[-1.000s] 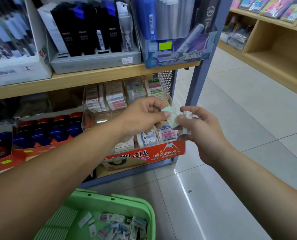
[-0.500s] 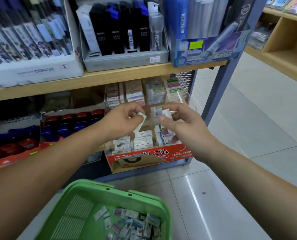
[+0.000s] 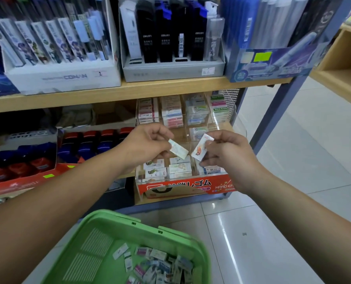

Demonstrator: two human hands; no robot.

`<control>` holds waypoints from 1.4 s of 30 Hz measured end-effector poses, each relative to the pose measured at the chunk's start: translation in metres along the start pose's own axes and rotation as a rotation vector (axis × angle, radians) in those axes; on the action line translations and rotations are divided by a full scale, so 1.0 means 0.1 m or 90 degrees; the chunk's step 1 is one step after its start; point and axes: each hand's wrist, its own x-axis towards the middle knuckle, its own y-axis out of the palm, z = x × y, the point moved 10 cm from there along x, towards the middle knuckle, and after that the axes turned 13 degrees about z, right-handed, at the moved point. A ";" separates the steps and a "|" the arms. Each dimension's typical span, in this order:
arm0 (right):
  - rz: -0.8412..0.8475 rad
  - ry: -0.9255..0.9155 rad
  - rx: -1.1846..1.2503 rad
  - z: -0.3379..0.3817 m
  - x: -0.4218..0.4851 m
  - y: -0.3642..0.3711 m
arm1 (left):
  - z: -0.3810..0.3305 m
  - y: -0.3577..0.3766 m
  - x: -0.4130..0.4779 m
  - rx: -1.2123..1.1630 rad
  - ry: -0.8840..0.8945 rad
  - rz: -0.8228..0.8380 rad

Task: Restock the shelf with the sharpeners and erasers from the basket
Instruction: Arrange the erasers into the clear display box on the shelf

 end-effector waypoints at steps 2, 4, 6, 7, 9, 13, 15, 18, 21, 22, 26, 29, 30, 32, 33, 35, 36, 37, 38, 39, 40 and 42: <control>-0.005 -0.002 0.028 -0.02 0.00 -0.01 | 0.02 -0.01 0.00 0.000 0.008 -0.014; -0.004 -0.007 0.042 -0.03 -0.01 -0.02 | 0.01 -0.02 0.02 0.044 0.032 -0.023; -0.006 -0.013 0.037 -0.02 -0.02 -0.04 | 0.01 -0.01 0.03 0.069 0.047 -0.026; -0.009 -0.014 0.032 -0.02 -0.02 -0.05 | 0.01 -0.01 0.04 0.075 0.051 -0.027; -0.015 -0.012 0.035 -0.02 -0.03 -0.07 | 0.00 0.00 0.05 0.092 0.057 -0.031; -0.022 -0.010 0.061 -0.01 -0.05 -0.08 | 0.02 0.02 0.07 0.155 0.089 -0.030; -0.016 -0.007 0.085 -0.02 -0.06 -0.07 | -0.02 0.09 0.07 0.266 0.120 -0.021; -0.010 -0.008 0.048 0.01 -0.07 -0.08 | -0.09 0.27 0.05 0.482 0.154 -0.020; -0.024 -0.019 0.014 0.04 -0.08 -0.11 | -0.12 0.34 0.06 0.640 0.127 -0.048; -0.037 -0.022 0.013 0.05 -0.08 -0.14 | -0.15 0.38 0.06 0.704 0.114 -0.052; -0.101 -0.043 -0.009 0.09 -0.10 -0.29 | -0.18 0.53 0.04 0.850 0.074 -0.037; -0.092 -0.039 0.014 0.08 -0.12 -0.28 | -0.10 0.48 0.06 0.766 0.064 0.053; -0.080 -0.037 0.018 0.08 -0.12 -0.24 | -0.09 0.43 0.06 0.683 0.067 0.082; -0.057 -0.040 0.025 0.09 -0.12 -0.16 | -0.14 0.29 0.02 0.578 0.076 0.082; -0.046 -0.043 0.030 0.10 -0.12 -0.11 | -0.20 0.22 -0.02 0.556 0.084 0.066; -0.013 -0.044 0.038 0.11 -0.11 0.03 | -0.28 0.09 -0.11 0.450 0.100 0.037; 0.010 -0.041 0.033 0.10 -0.10 0.11 | -0.28 0.05 -0.15 0.358 0.101 0.040; 0.035 -0.037 0.018 0.10 -0.08 0.21 | -0.28 0.03 -0.19 0.261 0.102 0.055; 0.058 -0.032 0.000 0.09 -0.07 0.31 | -0.26 0.01 -0.23 0.198 0.101 0.071; 0.075 -0.029 -0.013 0.08 -0.06 0.41 | -0.25 0.00 -0.27 0.169 0.107 0.081; 0.088 -0.026 -0.017 0.07 -0.04 0.49 | -0.24 -0.04 -0.31 0.157 0.120 0.078; 0.099 -0.020 -0.028 0.05 -0.01 0.62 | -0.19 -0.14 -0.39 0.129 0.137 0.055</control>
